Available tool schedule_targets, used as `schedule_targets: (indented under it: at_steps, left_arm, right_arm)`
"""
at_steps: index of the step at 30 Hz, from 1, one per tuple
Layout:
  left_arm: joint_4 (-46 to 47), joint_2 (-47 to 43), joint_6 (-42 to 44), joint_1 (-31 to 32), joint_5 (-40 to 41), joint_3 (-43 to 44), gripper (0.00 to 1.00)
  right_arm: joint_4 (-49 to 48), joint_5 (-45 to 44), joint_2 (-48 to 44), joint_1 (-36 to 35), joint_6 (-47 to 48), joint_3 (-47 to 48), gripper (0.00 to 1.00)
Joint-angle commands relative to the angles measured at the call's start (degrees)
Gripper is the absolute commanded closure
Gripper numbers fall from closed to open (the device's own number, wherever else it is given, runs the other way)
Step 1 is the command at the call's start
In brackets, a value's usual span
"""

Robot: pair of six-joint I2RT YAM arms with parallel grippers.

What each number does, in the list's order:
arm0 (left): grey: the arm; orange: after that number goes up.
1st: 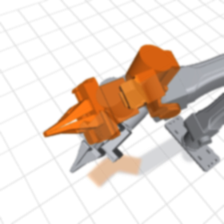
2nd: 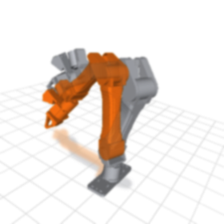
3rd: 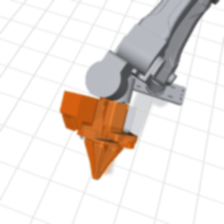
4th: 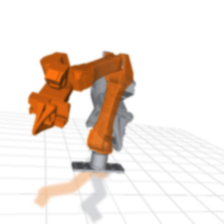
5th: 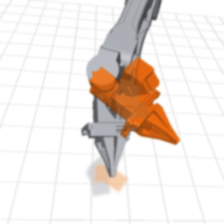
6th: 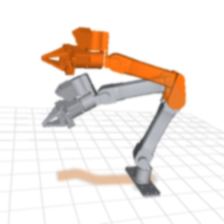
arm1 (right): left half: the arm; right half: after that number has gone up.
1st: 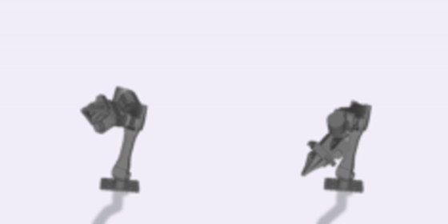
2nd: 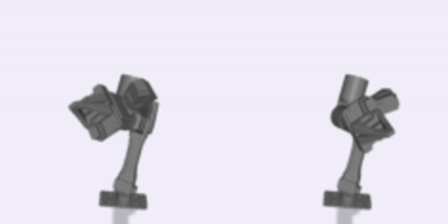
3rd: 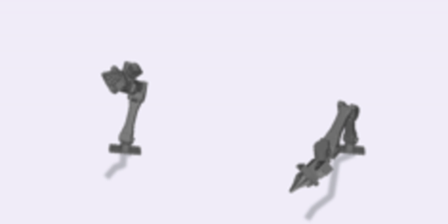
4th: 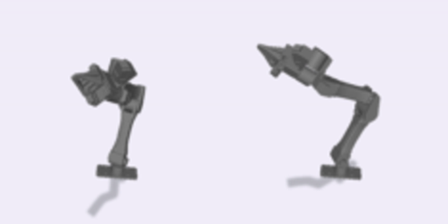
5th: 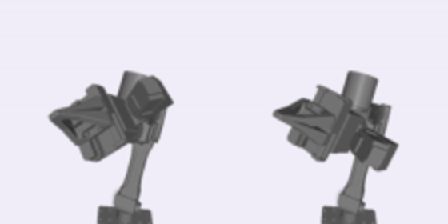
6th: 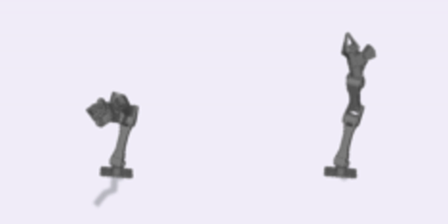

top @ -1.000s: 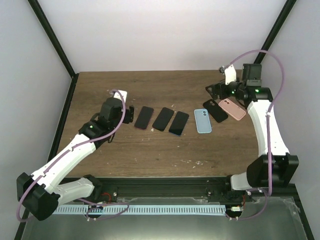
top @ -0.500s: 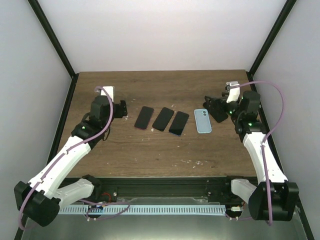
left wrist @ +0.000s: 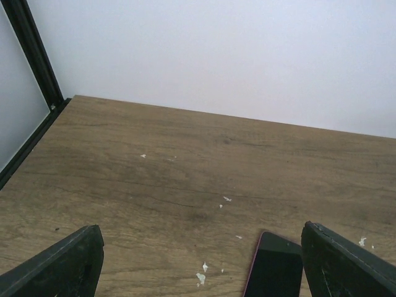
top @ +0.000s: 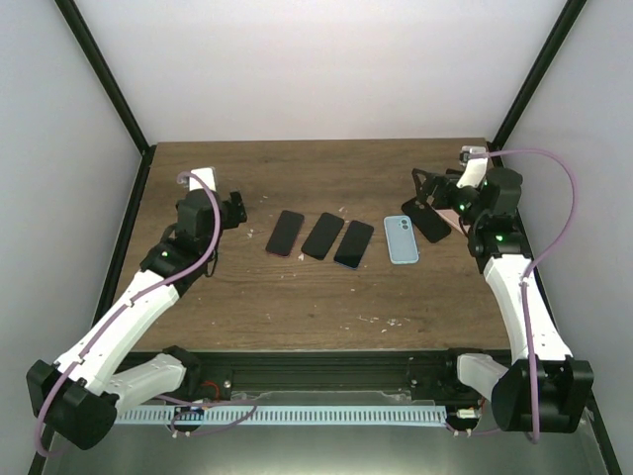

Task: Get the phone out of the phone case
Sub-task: Reset both arms

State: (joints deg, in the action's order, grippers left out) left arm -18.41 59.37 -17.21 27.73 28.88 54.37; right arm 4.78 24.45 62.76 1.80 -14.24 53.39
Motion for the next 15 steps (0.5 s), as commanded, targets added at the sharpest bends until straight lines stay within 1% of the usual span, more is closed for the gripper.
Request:
schedule_targets:
  at_steps: [1,4,15]
  left_arm:
    - [2.1,-0.9,-0.2,0.5,1.7,-0.1,0.12]
    - [2.1,-1.1,-0.2,0.6,1.8,-0.2,0.12]
    - [2.4,-1.1,0.6,1.8,3.4,-0.5,0.14]
  right_arm:
    - [1.9,0.5,0.2,0.4,-0.7,2.7,0.0]
    - [1.9,1.9,0.3,0.4,-0.6,2.6,0.0]
    - [2.0,2.6,0.7,0.4,-1.3,2.6,0.0]
